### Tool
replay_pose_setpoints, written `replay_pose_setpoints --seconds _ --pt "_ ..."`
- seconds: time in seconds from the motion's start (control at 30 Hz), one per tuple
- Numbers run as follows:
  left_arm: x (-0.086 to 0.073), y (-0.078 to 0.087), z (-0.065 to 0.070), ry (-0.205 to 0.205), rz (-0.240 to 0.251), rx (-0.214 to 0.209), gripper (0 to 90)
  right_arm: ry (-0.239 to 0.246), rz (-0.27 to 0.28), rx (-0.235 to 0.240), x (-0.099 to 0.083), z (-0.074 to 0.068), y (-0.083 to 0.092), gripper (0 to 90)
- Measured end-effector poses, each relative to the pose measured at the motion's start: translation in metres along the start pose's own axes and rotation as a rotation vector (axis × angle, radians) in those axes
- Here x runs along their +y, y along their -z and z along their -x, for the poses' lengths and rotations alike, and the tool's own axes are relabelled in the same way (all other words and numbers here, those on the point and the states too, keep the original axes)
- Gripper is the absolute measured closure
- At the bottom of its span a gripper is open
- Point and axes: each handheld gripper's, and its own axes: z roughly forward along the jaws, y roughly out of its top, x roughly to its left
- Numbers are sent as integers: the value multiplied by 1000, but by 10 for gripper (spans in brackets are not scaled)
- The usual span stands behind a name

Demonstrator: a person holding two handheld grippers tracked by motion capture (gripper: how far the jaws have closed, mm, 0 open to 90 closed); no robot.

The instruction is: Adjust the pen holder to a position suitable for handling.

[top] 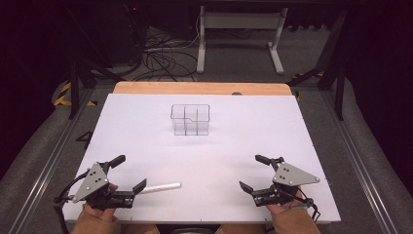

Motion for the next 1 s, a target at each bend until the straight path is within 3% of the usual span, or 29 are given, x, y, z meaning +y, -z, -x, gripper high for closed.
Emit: replay_pose_setpoints --seconds 0.17,0.3,0.5,0.63,0.77,1.0 --pt "0 2 -5 53 17 -20 16 8 -7 1 1 0 0 76" --pt "0 2 -4 37 15 -4 16 18 -7 0 2 0 0 77" --pt "1 2 2 -29 4 15 15 23 -13 -1 4 0 0 81" --pt "2 2 4 -43 2 18 15 27 -10 -1 5 0 -1 83" --pt "2 1 4 -36 -7 12 15 8 -11 16 8 1 -2 94" --pt "2 0 3 -31 -8 12 16 23 -42 30 22 3 -7 130"
